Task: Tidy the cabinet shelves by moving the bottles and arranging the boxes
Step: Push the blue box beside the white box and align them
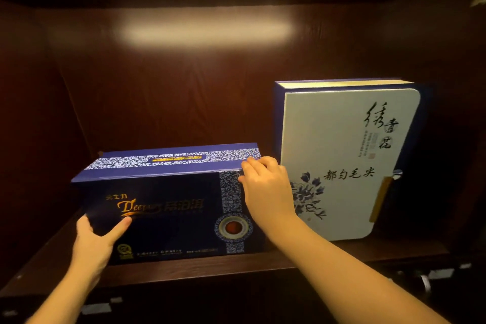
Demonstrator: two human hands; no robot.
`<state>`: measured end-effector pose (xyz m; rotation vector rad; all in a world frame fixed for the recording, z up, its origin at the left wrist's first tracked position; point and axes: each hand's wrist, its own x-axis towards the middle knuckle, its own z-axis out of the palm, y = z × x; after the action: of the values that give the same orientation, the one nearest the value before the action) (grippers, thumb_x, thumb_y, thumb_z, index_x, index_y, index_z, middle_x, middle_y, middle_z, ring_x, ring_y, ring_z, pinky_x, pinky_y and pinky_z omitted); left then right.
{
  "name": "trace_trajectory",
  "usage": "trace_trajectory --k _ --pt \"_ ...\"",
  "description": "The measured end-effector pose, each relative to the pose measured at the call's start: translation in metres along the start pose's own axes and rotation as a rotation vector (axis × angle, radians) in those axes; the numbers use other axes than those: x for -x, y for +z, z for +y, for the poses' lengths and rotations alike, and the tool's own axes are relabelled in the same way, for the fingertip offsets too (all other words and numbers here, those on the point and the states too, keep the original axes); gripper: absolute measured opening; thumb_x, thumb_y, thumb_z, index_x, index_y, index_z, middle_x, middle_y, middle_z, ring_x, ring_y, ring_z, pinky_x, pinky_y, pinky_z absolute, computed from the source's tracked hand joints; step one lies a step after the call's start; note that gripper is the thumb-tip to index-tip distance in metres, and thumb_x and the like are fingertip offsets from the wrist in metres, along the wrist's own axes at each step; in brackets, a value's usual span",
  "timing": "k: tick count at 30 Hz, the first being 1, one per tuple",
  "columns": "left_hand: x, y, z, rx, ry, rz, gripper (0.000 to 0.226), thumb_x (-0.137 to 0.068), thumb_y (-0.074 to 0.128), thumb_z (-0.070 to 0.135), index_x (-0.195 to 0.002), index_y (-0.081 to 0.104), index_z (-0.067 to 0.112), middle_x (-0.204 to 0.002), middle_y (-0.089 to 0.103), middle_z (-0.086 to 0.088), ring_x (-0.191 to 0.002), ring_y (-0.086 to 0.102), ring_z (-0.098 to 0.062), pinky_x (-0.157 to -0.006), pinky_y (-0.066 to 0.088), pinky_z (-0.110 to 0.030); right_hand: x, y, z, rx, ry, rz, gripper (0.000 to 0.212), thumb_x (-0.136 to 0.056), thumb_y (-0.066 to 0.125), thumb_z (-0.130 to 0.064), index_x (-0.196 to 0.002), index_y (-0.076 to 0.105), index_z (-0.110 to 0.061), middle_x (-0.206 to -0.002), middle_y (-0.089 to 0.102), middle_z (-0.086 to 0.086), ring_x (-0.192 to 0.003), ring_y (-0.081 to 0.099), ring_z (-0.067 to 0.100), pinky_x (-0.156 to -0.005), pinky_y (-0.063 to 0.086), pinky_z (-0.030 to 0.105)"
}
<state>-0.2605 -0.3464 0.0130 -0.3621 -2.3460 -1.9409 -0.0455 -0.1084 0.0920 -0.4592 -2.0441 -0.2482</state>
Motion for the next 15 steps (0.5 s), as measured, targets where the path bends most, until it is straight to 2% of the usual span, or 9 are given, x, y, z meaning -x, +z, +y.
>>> trace_trajectory --k 4,7,9,12,13,15 --pt "0.013 0.018 0.001 0.004 -0.015 -0.015 0.071 -0.077 0.077 0.021 -0.134 0.037 0.011 -0.131 0.053 -0.013 -0.118 0.051 -0.03 -0.092 0.041 -0.041 0.004 -0.004 0.024 0.012 0.014 0.016 0.019 -0.066 0.081 -0.002 -0.082 0.073 -0.009 -0.081 0.073 0.003 -0.079 0.062 0.026 -0.057 0.048 0.033" --pt "0.016 0.02 0.006 0.007 -0.042 -0.026 0.07 -0.076 0.078 0.023 -0.132 0.037 0.015 -0.13 0.055 -0.011 -0.115 0.052 -0.028 -0.094 0.043 -0.045 0.013 -0.015 0.04 -0.113 -0.064 0.027 0.004 -0.077 0.069 -0.003 -0.078 0.071 -0.006 -0.076 0.07 0.006 -0.074 0.06 0.028 -0.059 0.052 0.038" --pt "0.015 0.017 0.009 0.003 -0.048 -0.042 0.07 -0.074 0.079 0.027 -0.13 0.038 0.019 -0.127 0.056 -0.01 -0.114 0.054 -0.03 -0.096 0.044 -0.049 0.023 -0.03 0.057 -0.238 -0.001 0.083 0.01 -0.082 0.062 -0.008 -0.074 0.069 -0.008 -0.071 0.066 0.003 -0.07 0.057 0.024 -0.059 0.047 0.033" --pt "0.009 0.014 0.003 -0.023 -0.05 -0.044 0.071 -0.068 0.082 0.037 -0.125 0.04 0.027 -0.126 0.059 -0.008 -0.114 0.057 -0.031 -0.098 0.044 -0.053 0.043 -0.054 0.097 -0.364 0.312 0.193 0.008 -0.081 0.059 -0.014 -0.075 0.065 -0.013 -0.072 0.06 -0.002 -0.072 0.055 0.019 -0.058 0.043 0.026" --pt "0.007 0.013 0.0 -0.03 -0.054 -0.04 0.071 -0.068 0.082 0.038 -0.125 0.04 0.028 -0.126 0.059 -0.008 -0.114 0.057 -0.031 -0.098 0.044 -0.054 0.051 -0.059 0.115 -0.386 0.459 0.236 0.004 -0.079 0.059 -0.016 -0.077 0.062 -0.014 -0.076 0.057 -0.001 -0.074 0.054 0.021 -0.061 0.043 0.029" --pt "0.01 0.015 0.002 -0.037 -0.068 -0.043 0.072 -0.069 0.081 0.036 -0.126 0.039 0.026 -0.128 0.058 -0.009 -0.114 0.056 -0.032 -0.098 0.044 -0.054 0.065 -0.062 0.153 -0.387 0.792 0.321 0.018 -0.076 0.061 -0.024 -0.089 0.058 -0.012 -0.09 0.055 0.007 -0.084 0.053 0.026 -0.071 0.047 0.041"
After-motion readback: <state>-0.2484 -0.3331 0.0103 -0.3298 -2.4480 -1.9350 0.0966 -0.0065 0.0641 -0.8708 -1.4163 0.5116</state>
